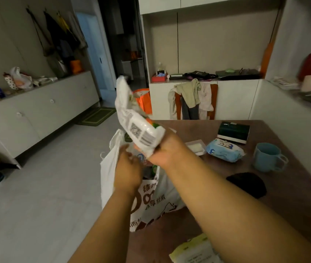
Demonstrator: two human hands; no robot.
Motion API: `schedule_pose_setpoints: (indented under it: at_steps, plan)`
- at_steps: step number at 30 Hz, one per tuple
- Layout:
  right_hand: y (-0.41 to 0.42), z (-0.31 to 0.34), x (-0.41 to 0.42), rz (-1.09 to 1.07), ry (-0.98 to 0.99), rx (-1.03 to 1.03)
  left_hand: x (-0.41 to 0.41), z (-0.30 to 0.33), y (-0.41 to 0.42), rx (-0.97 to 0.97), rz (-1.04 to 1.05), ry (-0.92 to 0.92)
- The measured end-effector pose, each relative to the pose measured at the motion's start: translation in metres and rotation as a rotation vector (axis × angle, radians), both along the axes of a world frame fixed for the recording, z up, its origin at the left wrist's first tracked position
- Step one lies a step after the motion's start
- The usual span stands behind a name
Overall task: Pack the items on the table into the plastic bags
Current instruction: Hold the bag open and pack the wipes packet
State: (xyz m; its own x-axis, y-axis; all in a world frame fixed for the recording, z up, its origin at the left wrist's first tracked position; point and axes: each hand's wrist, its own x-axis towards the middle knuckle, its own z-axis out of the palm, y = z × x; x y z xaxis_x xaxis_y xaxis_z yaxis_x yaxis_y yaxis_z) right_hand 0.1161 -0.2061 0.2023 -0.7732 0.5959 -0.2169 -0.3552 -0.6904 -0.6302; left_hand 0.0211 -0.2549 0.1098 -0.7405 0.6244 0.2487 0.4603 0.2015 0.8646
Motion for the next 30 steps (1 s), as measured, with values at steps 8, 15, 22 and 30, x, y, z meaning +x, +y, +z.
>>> schedule_pose_setpoints:
  at_steps: [8, 15, 22, 30]
  plan:
    - [0.048, -0.103, -0.035, -0.122, -0.836, 0.275, -0.018, 0.02, -0.019, 0.25, 0.09, -0.335]
    - [0.05, -0.098, -0.043, 0.021, -0.906, 0.426, -0.026, 0.025, -0.009, 0.164, -0.005, -0.307]
    - [0.075, -0.069, -0.032, 0.067, -0.838, 0.325, -0.05, 0.02, 0.002, 0.296, -0.033, -0.458]
    - [0.084, -0.06, -0.026, 0.176, -0.885, 0.309, -0.05, 0.021, 0.009, 0.29, -0.127, -0.527]
